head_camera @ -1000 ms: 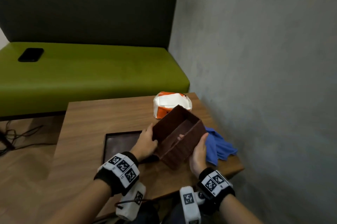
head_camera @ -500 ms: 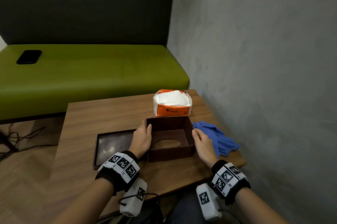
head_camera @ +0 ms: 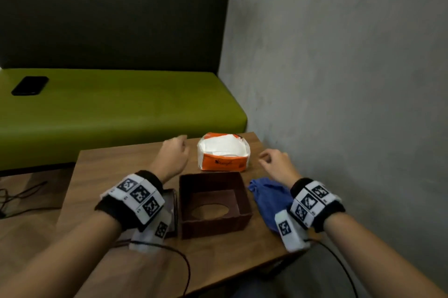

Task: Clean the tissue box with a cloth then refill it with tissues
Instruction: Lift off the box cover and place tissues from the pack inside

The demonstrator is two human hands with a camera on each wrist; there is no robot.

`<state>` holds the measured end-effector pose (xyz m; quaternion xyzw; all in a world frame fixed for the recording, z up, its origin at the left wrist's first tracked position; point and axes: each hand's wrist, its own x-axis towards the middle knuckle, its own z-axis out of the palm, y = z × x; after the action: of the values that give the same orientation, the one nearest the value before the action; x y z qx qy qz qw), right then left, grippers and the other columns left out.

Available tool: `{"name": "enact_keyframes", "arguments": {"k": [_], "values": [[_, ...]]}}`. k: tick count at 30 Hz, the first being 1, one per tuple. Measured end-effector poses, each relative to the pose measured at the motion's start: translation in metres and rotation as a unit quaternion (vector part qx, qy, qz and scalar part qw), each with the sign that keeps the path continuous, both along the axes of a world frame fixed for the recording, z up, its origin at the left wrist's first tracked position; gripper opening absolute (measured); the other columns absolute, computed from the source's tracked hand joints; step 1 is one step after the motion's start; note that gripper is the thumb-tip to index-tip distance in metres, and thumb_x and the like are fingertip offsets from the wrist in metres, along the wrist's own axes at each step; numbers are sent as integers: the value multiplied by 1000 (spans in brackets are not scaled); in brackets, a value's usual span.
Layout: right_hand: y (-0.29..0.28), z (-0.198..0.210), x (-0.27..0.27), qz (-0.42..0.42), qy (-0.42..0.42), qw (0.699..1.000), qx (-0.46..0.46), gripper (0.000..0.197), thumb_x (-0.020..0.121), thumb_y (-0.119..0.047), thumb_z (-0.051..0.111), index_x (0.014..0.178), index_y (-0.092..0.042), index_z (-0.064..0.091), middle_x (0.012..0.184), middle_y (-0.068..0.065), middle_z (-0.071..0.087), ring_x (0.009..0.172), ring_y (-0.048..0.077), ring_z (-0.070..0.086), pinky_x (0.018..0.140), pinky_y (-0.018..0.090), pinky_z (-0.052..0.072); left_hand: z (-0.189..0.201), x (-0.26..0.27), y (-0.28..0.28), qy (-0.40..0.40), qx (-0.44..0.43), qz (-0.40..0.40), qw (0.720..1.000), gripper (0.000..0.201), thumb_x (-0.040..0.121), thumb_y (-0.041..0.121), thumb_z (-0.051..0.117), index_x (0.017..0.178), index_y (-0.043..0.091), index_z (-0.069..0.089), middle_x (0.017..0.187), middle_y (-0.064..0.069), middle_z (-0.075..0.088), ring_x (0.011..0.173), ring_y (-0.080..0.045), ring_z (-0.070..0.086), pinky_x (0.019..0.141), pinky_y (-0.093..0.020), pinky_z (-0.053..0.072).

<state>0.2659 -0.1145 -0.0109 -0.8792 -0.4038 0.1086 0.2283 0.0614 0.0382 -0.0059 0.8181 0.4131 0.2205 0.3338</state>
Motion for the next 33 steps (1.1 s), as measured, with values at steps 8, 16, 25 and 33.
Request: {"name": "enact_keyframes", "arguments": {"k": [8,16,25,33], "values": [[85,-25,34,-22,29,999,-7,18,88,-13,57,96,-3,70,108,19,68,107,32,57,93,34,42,-19,71,58,117,-39,-74,990,26,89,1,40,89,10,64,120,-25,61,115,-36,54,90,-35,44],[121,-30,37,-5,-11,991,-133,50,91,-34,56,120,6,50,129,23,53,120,36,48,93,40,42,-40,100,70,121,-56,-71,989,37,87,15,58,121,0,57,128,-19,58,120,-32,52,99,-34,41],[129,-25,40,1,28,976,-217,54,88,-38,60,124,2,50,130,16,55,119,29,52,89,30,43,-49,106,62,152,-42,-61,986,47,79,8,67,123,-3,52,126,-21,58,118,-34,52,99,-37,43],[130,-30,51,-45,108,982,-150,89,54,-47,84,130,-14,50,128,8,57,113,28,56,97,39,48,-48,104,62,147,-27,-65,987,47,79,7,67,123,-3,53,126,-20,59,117,-33,53,97,-35,43]]}}
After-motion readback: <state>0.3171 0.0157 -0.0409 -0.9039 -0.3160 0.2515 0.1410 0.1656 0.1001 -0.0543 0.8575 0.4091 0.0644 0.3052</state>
